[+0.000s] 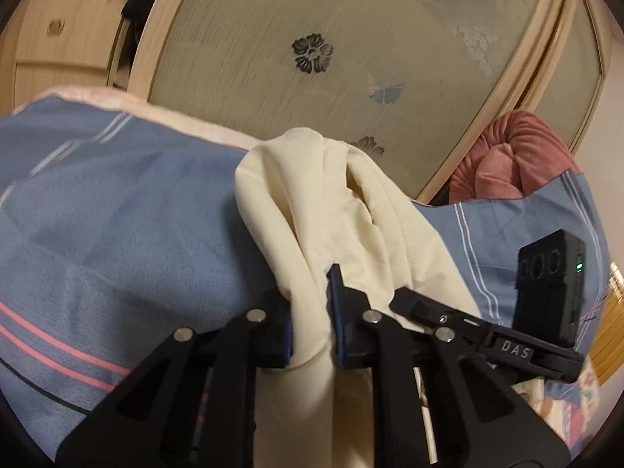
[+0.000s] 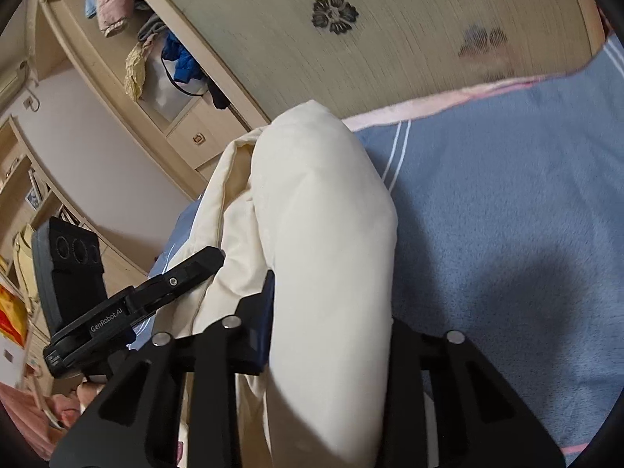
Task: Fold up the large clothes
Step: 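Grasp the cream hood with the left tool while the right tool grasps it too, then lift the hood with both tools and fold it down onto the jacket body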
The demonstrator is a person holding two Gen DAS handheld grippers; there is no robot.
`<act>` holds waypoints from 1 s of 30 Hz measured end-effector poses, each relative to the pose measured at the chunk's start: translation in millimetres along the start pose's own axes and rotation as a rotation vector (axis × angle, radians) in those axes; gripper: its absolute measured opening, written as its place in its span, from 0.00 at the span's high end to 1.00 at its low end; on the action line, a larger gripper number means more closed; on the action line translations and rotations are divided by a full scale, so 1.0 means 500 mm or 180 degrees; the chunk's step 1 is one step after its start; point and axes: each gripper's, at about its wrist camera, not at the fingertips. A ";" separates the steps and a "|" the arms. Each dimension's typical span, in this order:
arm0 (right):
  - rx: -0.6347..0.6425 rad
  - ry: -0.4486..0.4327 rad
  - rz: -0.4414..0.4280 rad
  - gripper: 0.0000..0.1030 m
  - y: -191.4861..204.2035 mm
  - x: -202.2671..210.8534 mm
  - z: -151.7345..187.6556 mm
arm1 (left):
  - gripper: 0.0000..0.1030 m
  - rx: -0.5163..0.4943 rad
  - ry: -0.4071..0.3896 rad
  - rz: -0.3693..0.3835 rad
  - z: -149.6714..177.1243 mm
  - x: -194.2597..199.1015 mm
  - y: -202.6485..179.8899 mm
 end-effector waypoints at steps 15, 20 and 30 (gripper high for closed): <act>0.0145 -0.0591 0.0939 0.74 0.209 0.159 0.077 | 0.87 -0.0910 -0.0432 -0.1109 0.030 0.126 -0.178; 0.0616 -0.0811 0.1140 0.74 0.328 0.281 0.206 | 0.88 -0.1103 -0.0847 -0.1406 0.141 0.283 -0.285; 0.0101 -0.0388 0.0446 0.64 0.340 0.370 0.554 | 0.86 -0.1491 -0.0542 -0.1458 0.519 0.456 -0.365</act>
Point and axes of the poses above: each gripper's, at about its wrist camera, not at the fingertips, and x roughly against the way its jaws point, y to its left, z to its underside, and after that the axes turned 14 degrees about y, right-handed
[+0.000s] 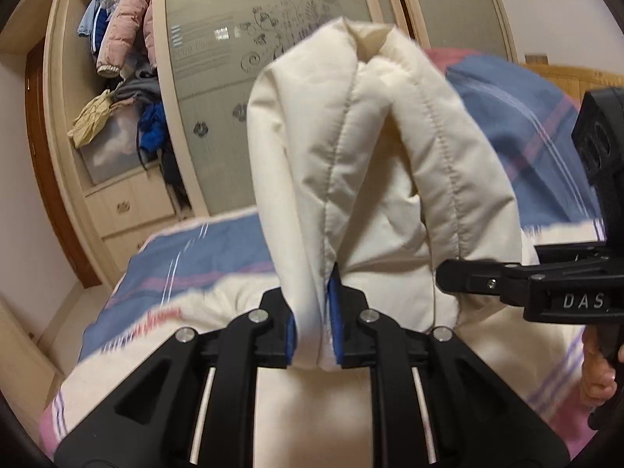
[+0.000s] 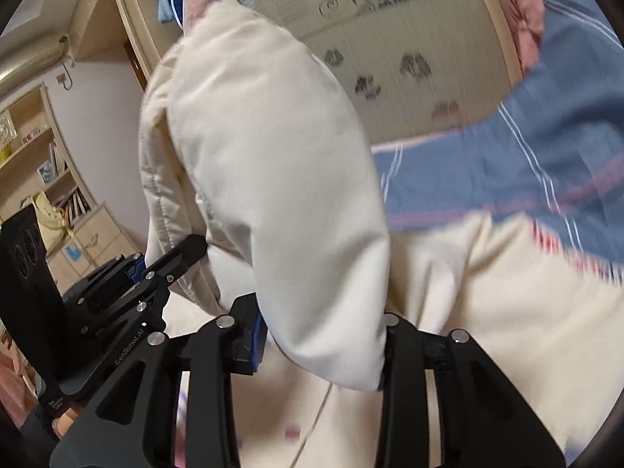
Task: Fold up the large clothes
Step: 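Lift the hood with both tools and fold it down onto the jacket body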
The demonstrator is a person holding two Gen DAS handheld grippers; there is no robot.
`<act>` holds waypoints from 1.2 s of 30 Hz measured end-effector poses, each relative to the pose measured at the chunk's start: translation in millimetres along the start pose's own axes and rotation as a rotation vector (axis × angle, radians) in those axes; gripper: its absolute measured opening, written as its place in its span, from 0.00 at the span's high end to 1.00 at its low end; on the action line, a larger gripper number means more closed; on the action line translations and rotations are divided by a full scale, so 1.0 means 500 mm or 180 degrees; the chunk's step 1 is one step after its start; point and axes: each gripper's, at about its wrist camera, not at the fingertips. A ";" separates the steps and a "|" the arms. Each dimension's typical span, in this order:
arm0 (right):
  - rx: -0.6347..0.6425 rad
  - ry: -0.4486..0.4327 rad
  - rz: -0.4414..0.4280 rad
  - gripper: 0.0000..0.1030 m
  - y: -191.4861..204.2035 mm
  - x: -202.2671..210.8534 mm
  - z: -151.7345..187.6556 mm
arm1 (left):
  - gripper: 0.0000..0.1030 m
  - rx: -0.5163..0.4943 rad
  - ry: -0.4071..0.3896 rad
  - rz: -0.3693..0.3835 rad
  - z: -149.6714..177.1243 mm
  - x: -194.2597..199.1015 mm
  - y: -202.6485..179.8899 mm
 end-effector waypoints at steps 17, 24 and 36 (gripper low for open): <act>0.0389 0.0820 0.0319 0.04 0.091 0.171 0.233 | 0.02 -0.0744 0.0470 0.0003 0.242 0.327 0.014; -0.0490 -0.0155 0.0734 0.01 0.064 0.283 0.203 | 0.02 -0.0137 -0.0062 0.0528 0.175 0.472 0.063; -0.0988 0.0443 0.1364 0.01 -0.007 -0.073 0.277 | 0.02 0.1937 0.1364 0.0136 0.312 0.062 -0.012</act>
Point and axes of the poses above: each gripper's, at about its wrist camera, not at the fingertips, and x roughly against the way its jaws point, y to its left, z to its underside, and after that the axes turned 14 degrees about y, right-handed
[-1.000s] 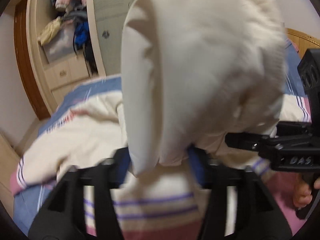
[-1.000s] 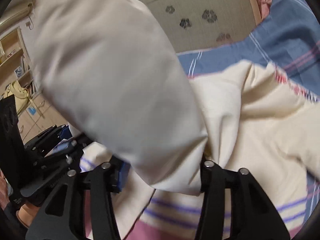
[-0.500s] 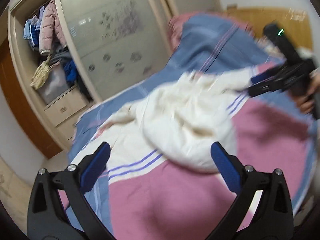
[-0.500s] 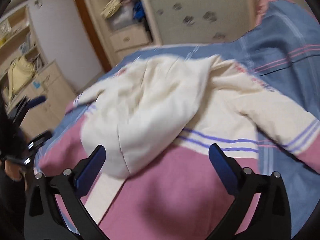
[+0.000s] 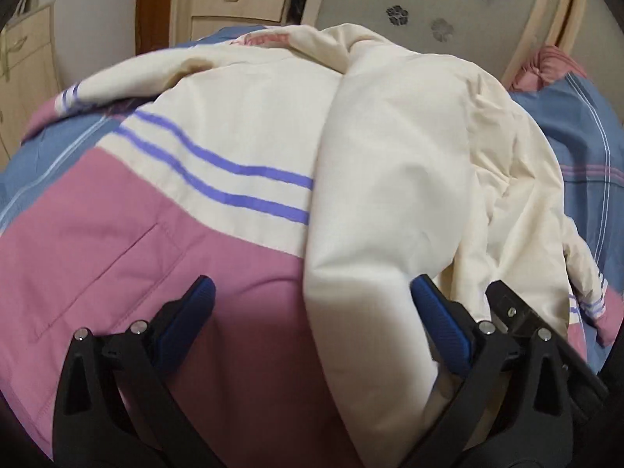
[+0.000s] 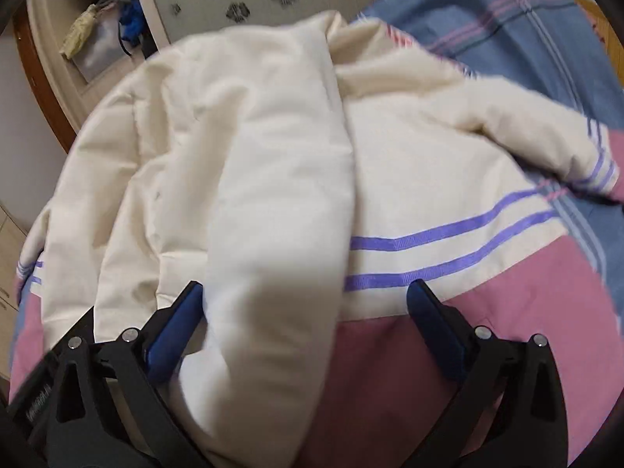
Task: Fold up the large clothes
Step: 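Lift the hood with both tools and fold it down onto the jacket body, then open both tools and release the folded hood onto the jacket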
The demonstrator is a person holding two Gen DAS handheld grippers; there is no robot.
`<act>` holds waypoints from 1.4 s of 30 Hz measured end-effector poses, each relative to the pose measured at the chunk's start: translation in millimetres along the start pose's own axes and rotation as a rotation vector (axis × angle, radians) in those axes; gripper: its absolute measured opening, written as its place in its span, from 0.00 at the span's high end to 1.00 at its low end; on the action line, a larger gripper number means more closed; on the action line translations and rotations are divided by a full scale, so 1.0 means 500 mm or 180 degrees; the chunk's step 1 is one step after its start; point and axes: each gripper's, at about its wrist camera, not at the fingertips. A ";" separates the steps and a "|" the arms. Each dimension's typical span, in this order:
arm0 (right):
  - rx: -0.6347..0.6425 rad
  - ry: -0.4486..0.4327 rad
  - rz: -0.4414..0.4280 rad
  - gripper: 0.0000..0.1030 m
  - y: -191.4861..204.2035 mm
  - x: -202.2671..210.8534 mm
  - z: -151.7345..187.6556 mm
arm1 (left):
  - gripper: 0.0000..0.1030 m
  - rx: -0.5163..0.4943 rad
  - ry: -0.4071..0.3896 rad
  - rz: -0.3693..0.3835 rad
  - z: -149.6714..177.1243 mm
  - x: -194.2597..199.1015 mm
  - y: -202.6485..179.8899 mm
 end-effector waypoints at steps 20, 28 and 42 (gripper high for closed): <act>0.0909 -0.0639 0.1184 0.01 0.076 -0.144 -0.362 | 0.02 -0.1037 -0.0368 -0.1013 -0.387 -0.221 -0.204; 0.0332 -0.0254 -0.0078 0.01 -0.045 -0.193 -0.391 | 0.02 -0.0707 -0.0193 -0.0315 -0.422 -0.277 -0.145; 0.0325 -0.1474 -0.1119 0.01 -0.039 0.042 -0.354 | 0.02 -0.0388 -0.1707 0.1992 -0.377 0.005 -0.068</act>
Point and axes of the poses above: each gripper's, at about its wrist camera, not at the fingertips, and x roughly against the way its jaws point, y to its left, z to its underside, and after that the axes turned 14 degrees about y, right-handed
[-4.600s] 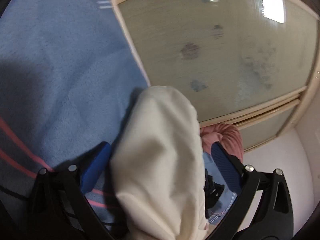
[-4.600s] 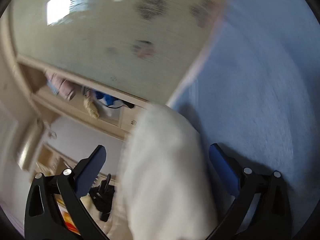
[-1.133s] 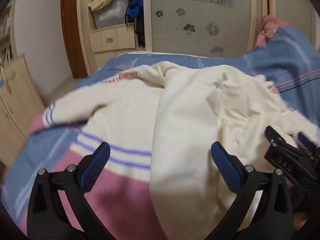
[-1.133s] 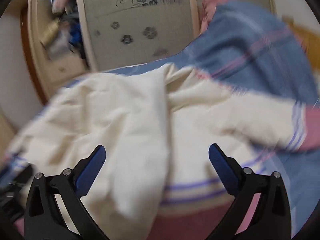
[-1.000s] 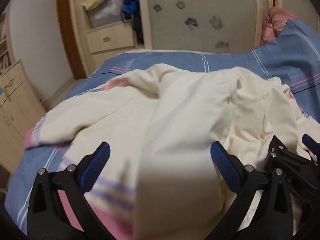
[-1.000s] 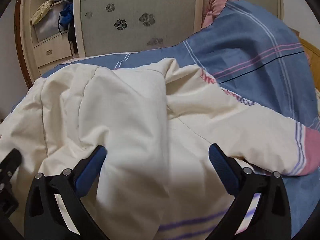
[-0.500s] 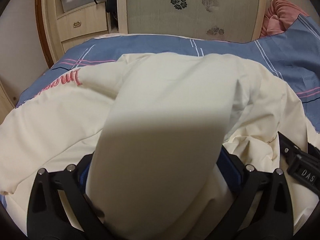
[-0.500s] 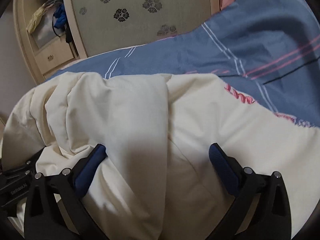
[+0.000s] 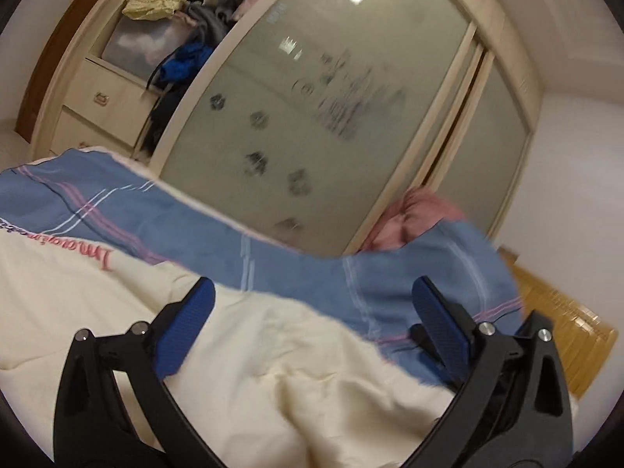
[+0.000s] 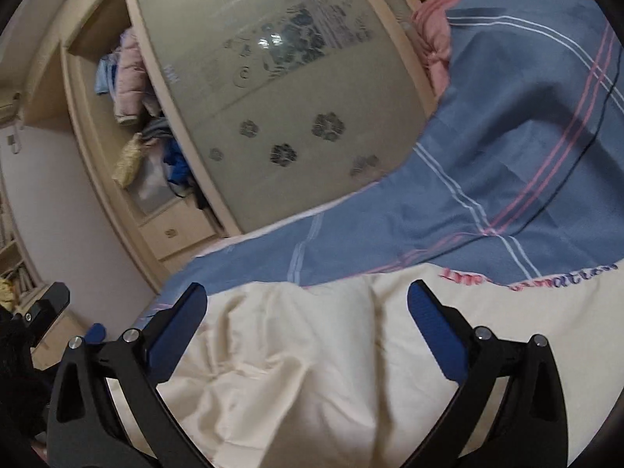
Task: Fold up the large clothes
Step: 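Open both tools and release the folded hood onto the jacket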
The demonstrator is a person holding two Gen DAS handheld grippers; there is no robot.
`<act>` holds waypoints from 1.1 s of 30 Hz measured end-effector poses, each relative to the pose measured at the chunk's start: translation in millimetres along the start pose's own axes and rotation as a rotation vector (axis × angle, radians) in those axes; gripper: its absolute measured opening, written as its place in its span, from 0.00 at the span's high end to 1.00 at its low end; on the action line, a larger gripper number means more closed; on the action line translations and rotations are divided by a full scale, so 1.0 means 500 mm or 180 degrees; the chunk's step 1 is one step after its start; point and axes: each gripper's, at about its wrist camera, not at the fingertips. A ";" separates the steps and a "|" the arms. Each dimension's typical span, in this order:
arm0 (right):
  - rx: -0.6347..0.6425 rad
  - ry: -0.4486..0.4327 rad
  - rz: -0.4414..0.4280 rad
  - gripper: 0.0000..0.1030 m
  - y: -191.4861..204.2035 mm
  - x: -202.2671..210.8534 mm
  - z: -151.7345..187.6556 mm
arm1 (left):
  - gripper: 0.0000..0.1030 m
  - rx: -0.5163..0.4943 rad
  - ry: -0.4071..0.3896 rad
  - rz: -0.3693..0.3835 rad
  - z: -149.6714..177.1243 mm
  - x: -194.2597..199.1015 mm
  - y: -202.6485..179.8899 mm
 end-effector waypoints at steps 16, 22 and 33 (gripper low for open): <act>-0.0232 0.1106 0.0619 0.01 -0.075 -0.178 0.059 | 0.02 -0.0152 0.1294 -0.1020 0.059 -0.220 0.021; -0.0220 0.1293 0.0665 0.01 -0.060 -0.164 0.052 | 0.02 0.0517 0.0502 -0.2033 -0.055 0.052 0.080; 0.0080 0.0843 0.0672 0.01 -0.010 0.068 0.112 | 0.02 0.2564 0.0060 -0.1719 0.122 0.367 0.441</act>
Point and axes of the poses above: each gripper's, at about its wrist camera, not at the fingertips, and x roughly against the way its jaws point, y to its left, z to its underside, and after that the axes turned 14 degrees about y, right-handed
